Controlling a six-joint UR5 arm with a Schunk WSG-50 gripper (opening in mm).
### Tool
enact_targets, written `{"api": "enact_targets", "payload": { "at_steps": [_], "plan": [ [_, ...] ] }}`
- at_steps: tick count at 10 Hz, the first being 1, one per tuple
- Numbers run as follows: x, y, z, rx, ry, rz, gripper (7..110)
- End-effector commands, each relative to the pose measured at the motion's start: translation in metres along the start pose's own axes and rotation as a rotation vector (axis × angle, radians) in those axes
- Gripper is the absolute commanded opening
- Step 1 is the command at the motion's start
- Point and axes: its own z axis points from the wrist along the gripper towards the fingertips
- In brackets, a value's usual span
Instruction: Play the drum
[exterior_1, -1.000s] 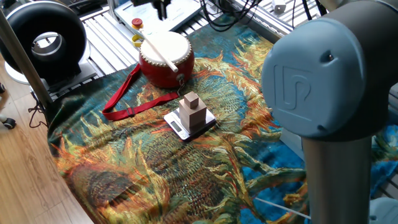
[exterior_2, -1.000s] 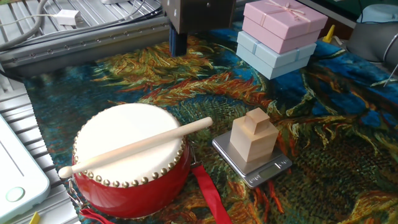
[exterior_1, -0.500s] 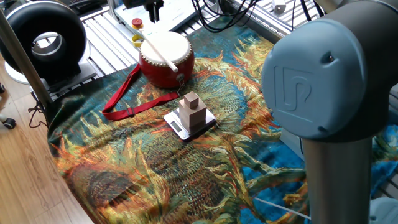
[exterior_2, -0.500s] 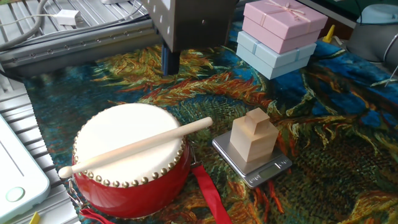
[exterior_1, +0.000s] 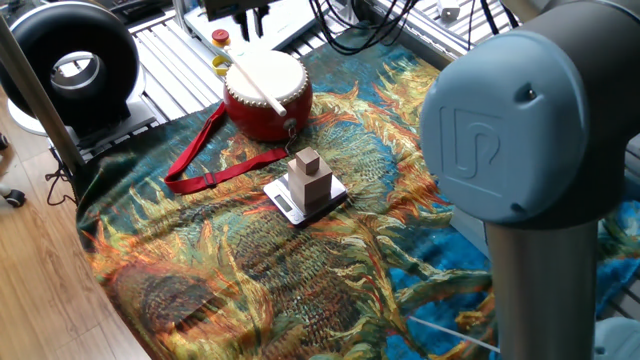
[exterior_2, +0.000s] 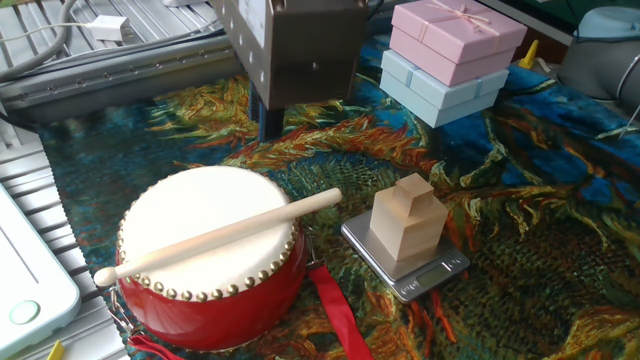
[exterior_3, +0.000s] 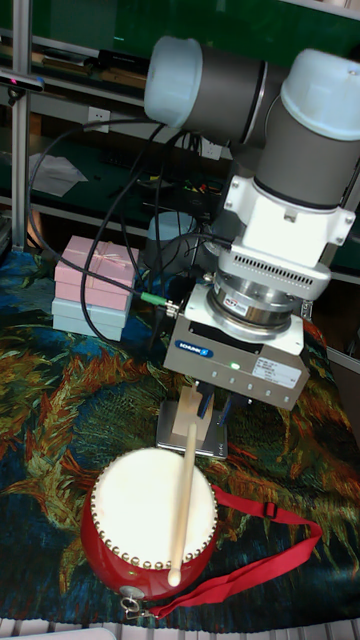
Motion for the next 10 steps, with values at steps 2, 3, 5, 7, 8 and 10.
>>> {"api": "enact_targets", "payload": {
  "at_steps": [2, 3, 5, 7, 8, 10],
  "plan": [
    [-0.003, 0.012, 0.011, -0.051, -0.017, -0.029, 44],
    [-0.003, 0.015, 0.015, -0.062, -0.025, -0.054, 44],
    [-0.002, 0.015, 0.022, -0.074, -0.028, -0.086, 44],
    [-0.003, 0.011, 0.028, -0.071, -0.044, -0.095, 22],
    [-0.003, 0.008, 0.032, -0.064, -0.049, -0.099, 22],
    [0.0, 0.001, 0.034, -0.046, -0.036, -0.089, 22]
  ]
}}
